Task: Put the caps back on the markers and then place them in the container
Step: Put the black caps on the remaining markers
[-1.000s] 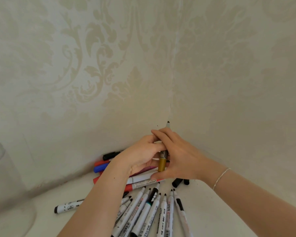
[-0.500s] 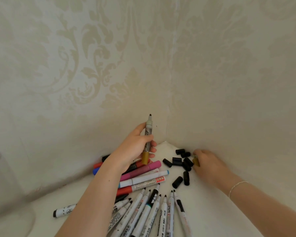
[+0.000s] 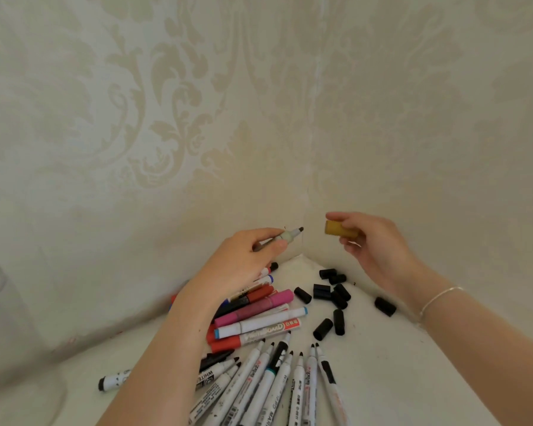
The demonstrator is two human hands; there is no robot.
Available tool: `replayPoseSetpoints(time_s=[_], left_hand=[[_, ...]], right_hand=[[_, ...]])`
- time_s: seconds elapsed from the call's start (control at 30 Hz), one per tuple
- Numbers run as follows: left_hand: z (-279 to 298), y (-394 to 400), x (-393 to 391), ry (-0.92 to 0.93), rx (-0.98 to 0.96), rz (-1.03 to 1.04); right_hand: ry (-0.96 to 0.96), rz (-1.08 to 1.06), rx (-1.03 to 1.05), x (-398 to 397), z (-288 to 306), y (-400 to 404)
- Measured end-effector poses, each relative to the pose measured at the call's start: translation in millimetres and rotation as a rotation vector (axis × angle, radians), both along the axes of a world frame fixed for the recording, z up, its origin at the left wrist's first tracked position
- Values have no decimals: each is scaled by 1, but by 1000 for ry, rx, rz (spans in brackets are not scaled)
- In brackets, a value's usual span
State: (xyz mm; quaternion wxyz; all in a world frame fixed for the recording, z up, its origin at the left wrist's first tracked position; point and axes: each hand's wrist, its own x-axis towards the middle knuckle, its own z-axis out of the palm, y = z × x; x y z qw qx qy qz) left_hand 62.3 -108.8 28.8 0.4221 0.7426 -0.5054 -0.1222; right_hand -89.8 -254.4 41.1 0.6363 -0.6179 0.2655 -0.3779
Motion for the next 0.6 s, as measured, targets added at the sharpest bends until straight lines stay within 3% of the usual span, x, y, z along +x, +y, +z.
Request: replayPoseSetpoints(time_s=[0.27,0.6], left_hand=[[5,2,-4,-77,43,-10],[2,2,-1,-110,54,-33]], right_hand=[[9,88,-40,8,6,15],[97,5,-127,14,8,16]])
